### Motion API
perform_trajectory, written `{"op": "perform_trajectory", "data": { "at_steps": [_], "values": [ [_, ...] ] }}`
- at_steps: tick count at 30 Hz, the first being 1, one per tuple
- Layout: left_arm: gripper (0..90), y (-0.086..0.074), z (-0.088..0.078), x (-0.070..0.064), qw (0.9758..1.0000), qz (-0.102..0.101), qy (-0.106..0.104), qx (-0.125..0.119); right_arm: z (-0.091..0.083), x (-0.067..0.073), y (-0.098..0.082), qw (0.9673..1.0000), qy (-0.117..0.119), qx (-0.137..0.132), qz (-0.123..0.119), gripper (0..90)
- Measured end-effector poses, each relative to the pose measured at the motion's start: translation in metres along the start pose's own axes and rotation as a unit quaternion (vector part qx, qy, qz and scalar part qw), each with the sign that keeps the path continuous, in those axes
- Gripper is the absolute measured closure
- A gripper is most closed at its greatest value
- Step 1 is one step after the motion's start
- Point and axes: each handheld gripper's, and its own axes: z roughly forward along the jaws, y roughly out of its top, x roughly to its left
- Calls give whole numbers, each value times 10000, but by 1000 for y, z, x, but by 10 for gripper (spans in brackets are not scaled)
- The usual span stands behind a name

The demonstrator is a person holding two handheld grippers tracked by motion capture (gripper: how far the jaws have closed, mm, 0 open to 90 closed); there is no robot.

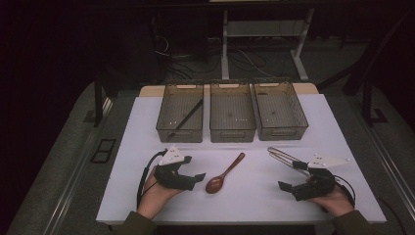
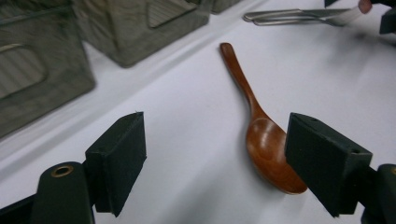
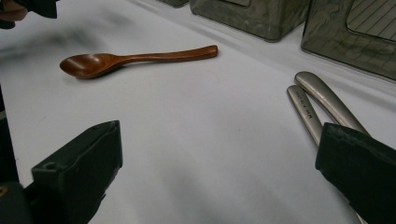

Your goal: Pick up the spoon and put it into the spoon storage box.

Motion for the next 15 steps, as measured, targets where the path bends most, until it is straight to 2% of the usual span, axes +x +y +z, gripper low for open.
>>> {"op": "perform_trajectory", "data": {
  "at_steps": [12, 15],
  "values": [
    [203, -2, 26, -15, 9990, 103, -370, 244, 1, 0, 0, 10000, -1, 28, -17, 0],
    [208, -2, 31, -18, 9985, 164, -395, 344, 1, 0, 0, 10000, -4, 26, -15, 0]
  ]
}}
